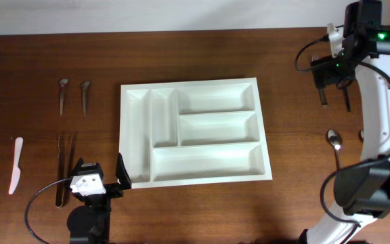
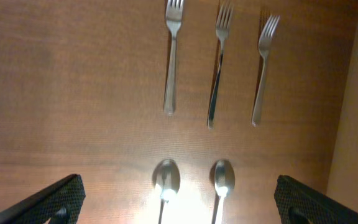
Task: Pack container
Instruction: 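Move the right gripper up over the three forks on the right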
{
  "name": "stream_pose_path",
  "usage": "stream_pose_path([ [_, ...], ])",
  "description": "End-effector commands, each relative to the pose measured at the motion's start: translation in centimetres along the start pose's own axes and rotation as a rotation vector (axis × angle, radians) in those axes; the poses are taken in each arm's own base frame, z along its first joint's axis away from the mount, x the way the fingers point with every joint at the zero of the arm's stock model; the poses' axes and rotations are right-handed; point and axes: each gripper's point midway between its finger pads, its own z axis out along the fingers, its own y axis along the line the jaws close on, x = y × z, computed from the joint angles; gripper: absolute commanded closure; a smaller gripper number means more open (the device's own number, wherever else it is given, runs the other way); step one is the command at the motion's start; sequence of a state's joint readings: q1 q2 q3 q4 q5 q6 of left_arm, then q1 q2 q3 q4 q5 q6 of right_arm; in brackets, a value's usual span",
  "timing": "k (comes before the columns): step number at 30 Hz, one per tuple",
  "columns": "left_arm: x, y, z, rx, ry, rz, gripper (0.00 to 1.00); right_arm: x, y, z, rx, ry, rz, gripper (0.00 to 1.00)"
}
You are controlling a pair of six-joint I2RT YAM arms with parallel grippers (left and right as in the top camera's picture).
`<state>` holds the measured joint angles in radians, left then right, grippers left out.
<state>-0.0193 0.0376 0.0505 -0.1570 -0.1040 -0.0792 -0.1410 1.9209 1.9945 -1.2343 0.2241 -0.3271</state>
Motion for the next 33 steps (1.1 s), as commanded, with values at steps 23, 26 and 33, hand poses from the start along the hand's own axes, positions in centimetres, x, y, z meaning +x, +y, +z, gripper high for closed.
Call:
stream_pose_path([
  [23, 0.1, -0.3, 0.0, 0.014, 0.001, -0.002, 0.01, 0.3, -1.3, 11.0, -0.182, 0.032, -0.063, 0.01],
  [26, 0.1, -0.3, 0.0, 0.014, 0.001, -0.002, 0.01, 0.4, -2.3, 11.5, -0.182, 0.019, -0.037, 0.01],
  [33, 0.1, -0.3, 0.0, 0.014, 0.001, -0.002, 0.01, -1.1, -1.1, 13.7, -0.242, -0.039, -0.032, 0.01],
])
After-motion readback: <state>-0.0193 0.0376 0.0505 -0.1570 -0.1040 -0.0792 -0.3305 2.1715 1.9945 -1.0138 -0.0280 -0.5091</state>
